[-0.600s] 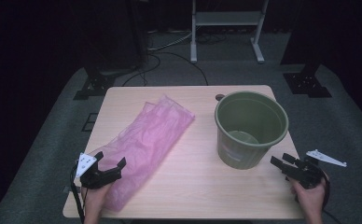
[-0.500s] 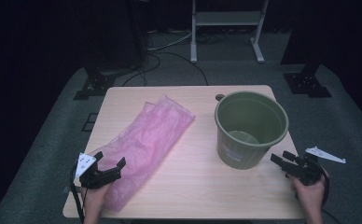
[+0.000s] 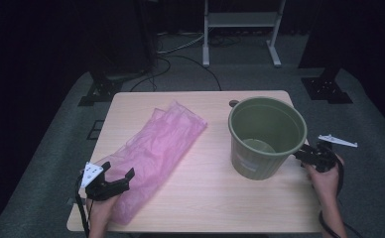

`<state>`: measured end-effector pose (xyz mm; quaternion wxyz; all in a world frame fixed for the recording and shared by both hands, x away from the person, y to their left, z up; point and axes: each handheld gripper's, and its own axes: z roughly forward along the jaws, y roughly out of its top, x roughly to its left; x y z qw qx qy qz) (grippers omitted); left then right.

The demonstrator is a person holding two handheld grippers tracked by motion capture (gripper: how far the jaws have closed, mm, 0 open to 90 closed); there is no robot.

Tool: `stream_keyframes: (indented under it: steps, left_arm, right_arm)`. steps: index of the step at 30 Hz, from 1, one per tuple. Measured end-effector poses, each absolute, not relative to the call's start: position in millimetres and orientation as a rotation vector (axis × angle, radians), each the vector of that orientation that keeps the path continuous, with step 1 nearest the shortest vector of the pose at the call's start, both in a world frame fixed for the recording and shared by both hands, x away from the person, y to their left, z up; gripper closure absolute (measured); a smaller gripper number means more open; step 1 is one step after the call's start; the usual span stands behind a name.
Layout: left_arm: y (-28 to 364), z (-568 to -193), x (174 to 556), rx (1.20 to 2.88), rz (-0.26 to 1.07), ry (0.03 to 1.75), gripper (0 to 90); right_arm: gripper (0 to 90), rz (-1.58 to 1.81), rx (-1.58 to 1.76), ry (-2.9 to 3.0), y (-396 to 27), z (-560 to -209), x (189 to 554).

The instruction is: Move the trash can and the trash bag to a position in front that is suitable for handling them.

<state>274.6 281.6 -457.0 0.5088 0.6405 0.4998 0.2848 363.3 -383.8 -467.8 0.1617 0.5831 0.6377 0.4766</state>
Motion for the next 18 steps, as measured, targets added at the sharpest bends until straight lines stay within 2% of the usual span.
stream_keyframes:
  steps: [11,18]
  left_arm:
    - [282,-457,275,1.536,0.660,1.198,0.3]
    - [282,-456,275,1.534,0.656,1.193,0.4]
  right_arm:
    - [25.9,1.337,1.612,1.874,-372,-458,386]
    - [25.8,1.355,1.546,1.948,-349,-456,391]
